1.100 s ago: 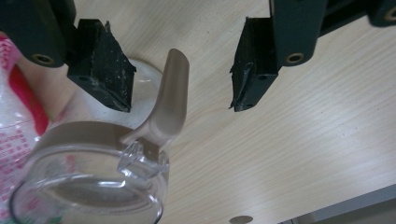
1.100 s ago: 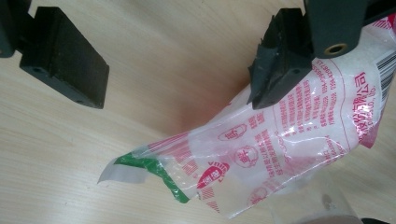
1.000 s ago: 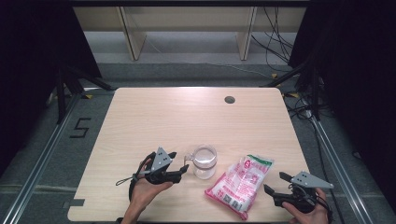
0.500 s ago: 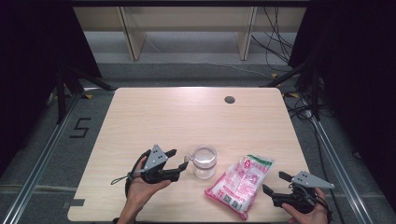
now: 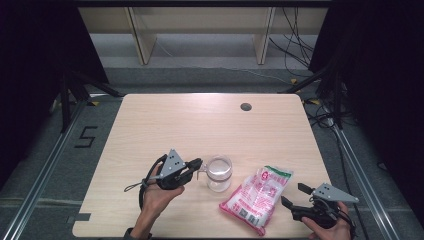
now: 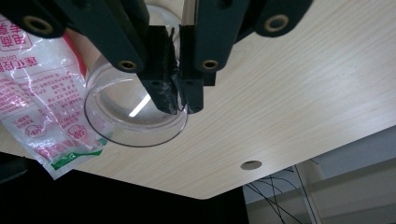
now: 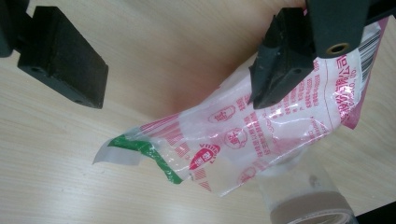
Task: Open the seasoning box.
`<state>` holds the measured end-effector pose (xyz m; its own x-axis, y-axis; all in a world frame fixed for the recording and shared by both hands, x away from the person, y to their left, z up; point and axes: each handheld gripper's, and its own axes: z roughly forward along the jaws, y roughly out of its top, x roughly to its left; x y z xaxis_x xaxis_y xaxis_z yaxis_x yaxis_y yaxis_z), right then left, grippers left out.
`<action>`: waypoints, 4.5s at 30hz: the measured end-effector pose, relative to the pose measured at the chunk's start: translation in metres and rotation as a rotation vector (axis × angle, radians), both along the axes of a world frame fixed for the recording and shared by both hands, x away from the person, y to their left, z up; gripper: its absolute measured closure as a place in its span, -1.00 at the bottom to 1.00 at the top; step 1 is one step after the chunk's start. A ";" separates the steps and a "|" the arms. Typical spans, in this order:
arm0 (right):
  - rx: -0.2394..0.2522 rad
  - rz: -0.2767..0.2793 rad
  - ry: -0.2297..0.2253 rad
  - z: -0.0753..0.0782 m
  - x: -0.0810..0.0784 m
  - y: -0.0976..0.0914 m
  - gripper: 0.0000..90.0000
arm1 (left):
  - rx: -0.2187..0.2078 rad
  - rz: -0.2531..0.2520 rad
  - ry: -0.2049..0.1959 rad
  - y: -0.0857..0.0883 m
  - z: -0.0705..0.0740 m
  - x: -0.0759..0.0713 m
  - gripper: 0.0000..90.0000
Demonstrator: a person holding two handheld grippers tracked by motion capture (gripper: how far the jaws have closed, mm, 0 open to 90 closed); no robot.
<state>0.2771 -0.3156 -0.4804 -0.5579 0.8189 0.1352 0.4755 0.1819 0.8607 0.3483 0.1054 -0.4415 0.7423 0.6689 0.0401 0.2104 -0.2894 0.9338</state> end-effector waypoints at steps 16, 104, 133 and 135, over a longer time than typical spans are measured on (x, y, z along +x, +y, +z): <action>-0.001 0.010 -0.034 0.004 -0.002 0.006 -0.49 | 0.037 0.006 0.018 -0.007 -0.006 0.005 0.98; -0.008 0.389 -0.212 0.055 0.070 0.180 0.97 | 0.018 0.064 0.083 0.027 -0.018 -0.018 -0.34; 0.055 0.340 -0.128 0.055 0.061 0.152 0.05 | 0.018 0.046 0.106 0.030 -0.024 -0.023 -0.37; 0.052 0.308 -0.107 0.049 0.054 0.131 -0.01 | 0.018 0.047 0.107 0.030 -0.024 -0.024 -0.38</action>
<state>0.3314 -0.1850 -0.4312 -0.7912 0.6034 0.0995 0.3112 0.2573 0.9148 0.3246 0.1352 -0.4653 0.7107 0.7030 -0.0252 0.3221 -0.2934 0.9001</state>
